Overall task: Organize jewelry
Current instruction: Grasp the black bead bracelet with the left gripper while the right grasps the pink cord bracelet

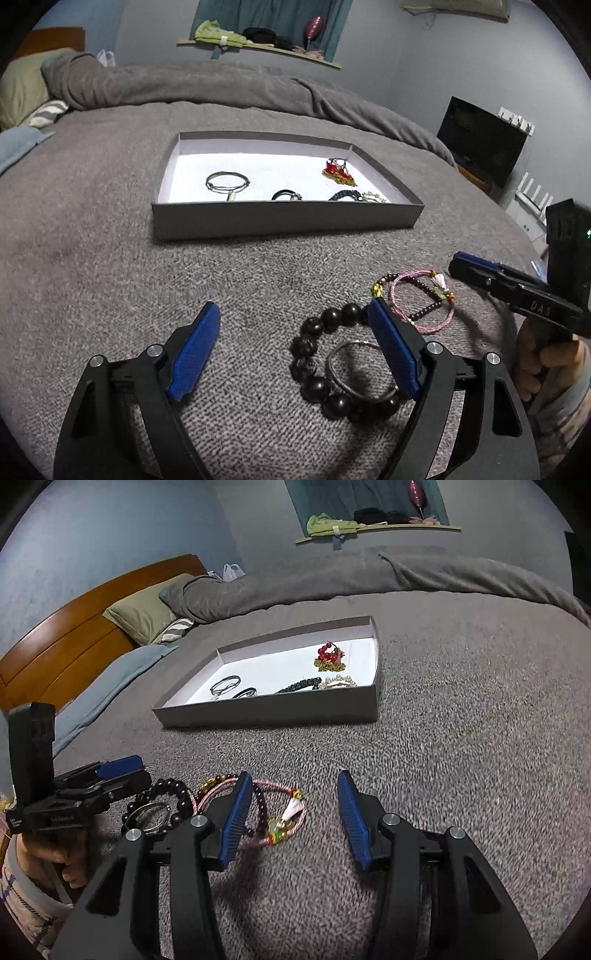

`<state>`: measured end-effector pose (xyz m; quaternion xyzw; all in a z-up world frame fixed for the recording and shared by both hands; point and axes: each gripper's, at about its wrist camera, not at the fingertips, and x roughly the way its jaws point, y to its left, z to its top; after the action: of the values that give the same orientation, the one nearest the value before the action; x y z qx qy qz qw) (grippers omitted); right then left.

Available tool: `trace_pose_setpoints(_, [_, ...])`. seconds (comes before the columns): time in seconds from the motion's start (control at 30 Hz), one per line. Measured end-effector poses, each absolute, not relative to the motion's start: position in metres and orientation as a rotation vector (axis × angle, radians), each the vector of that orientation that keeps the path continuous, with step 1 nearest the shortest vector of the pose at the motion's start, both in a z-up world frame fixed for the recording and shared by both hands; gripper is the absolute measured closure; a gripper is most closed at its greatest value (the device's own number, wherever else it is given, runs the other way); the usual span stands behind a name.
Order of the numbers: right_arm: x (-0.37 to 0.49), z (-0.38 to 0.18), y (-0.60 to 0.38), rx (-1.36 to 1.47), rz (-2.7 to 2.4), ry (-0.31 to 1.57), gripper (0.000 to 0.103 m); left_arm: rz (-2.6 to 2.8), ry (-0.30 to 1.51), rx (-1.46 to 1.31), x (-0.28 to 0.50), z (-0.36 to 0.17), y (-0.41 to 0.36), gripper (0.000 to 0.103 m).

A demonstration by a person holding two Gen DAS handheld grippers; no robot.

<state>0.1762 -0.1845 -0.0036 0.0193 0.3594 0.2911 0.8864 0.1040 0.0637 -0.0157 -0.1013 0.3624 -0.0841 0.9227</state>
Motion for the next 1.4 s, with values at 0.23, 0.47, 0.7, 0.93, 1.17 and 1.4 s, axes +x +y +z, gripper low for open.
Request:
trace_pose_setpoints(0.23, [0.176,-0.007,-0.183,0.032,0.601,0.766,0.055,-0.215,0.775,-0.213,0.099,-0.023,0.06,0.032])
trace_pose_setpoints(0.47, [0.18,-0.012,-0.176,0.009,0.595,0.8,0.055,-0.232,0.826,-0.208,0.109,-0.03,0.055,0.037])
trace_pose_setpoints(0.7, [0.182,-0.018,-0.166,-0.032,0.608,0.835,0.075,-0.242,0.841,-0.202,0.112,-0.033,0.054,0.069])
trace_pose_setpoints(0.93, [0.178,-0.017,-0.171,-0.008,0.626,0.817,0.096,-0.258,0.796,-0.234,0.106,-0.027,0.057,0.087])
trace_pose_setpoints(1.17, [0.179,-0.006,-0.189,0.067,0.597,0.756,0.096,-0.273,0.727,-0.253,0.099,-0.016,0.062,0.087])
trace_pose_setpoints(1.4, [0.186,-0.006,-0.197,0.081,0.558,0.77,0.096,-0.249,0.716,-0.274,0.097,-0.013,0.075,0.087])
